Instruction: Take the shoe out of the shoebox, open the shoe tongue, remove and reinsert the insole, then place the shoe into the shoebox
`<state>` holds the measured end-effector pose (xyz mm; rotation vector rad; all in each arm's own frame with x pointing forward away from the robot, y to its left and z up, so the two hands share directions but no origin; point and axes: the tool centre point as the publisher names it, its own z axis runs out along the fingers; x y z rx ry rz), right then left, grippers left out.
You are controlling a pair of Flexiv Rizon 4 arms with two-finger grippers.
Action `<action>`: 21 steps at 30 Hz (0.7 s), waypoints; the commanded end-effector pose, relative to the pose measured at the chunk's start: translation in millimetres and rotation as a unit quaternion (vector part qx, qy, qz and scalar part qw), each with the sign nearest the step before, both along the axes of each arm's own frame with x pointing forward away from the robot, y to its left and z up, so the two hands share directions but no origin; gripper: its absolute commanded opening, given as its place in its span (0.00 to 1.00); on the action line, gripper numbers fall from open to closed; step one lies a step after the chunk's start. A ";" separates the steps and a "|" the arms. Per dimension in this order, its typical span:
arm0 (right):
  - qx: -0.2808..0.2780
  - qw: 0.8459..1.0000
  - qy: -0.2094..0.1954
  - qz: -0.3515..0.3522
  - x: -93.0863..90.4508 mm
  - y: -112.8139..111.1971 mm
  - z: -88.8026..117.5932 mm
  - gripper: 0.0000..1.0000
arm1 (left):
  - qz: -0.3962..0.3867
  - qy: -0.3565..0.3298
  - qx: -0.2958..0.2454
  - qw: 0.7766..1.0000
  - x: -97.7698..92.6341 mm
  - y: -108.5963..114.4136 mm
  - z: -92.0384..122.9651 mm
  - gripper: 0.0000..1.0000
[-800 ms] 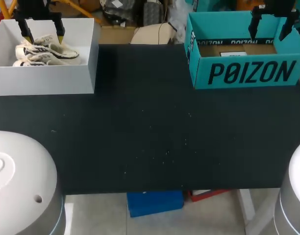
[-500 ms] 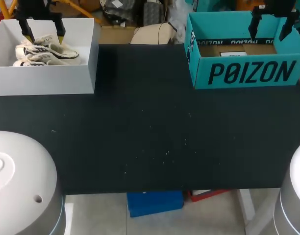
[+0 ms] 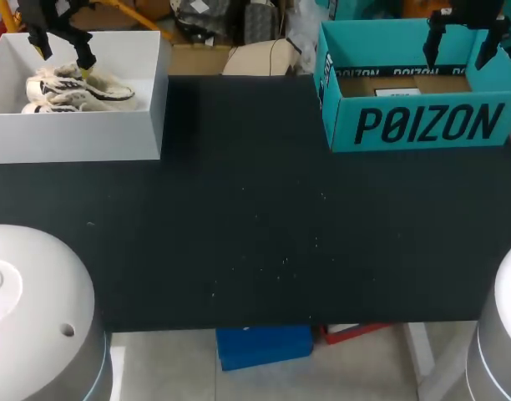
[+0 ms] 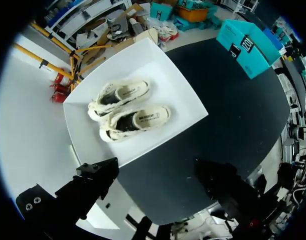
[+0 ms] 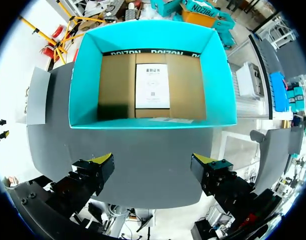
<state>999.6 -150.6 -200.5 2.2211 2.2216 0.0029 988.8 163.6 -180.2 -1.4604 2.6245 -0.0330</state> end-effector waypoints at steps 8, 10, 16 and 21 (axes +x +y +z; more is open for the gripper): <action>0.000 1.000 0.000 0.000 0.3 0.2 0.3 1.00 | -0.392 -0.124 0.030 0.911 -12.5 1.4 -7.8 1.00; 0.000 1.000 0.000 0.000 0.3 0.2 0.3 1.00 | -0.411 -0.105 0.027 0.905 -10.7 6.7 -12.0 1.00; 0.000 1.000 0.000 0.000 0.3 0.2 0.3 1.00 | -0.462 -0.063 0.011 0.885 0.8 26.9 -20.0 1.00; 0.000 1.000 0.000 0.000 0.3 0.2 0.3 1.00 | -0.498 -0.058 -0.003 0.865 1.0 27.9 -20.8 1.00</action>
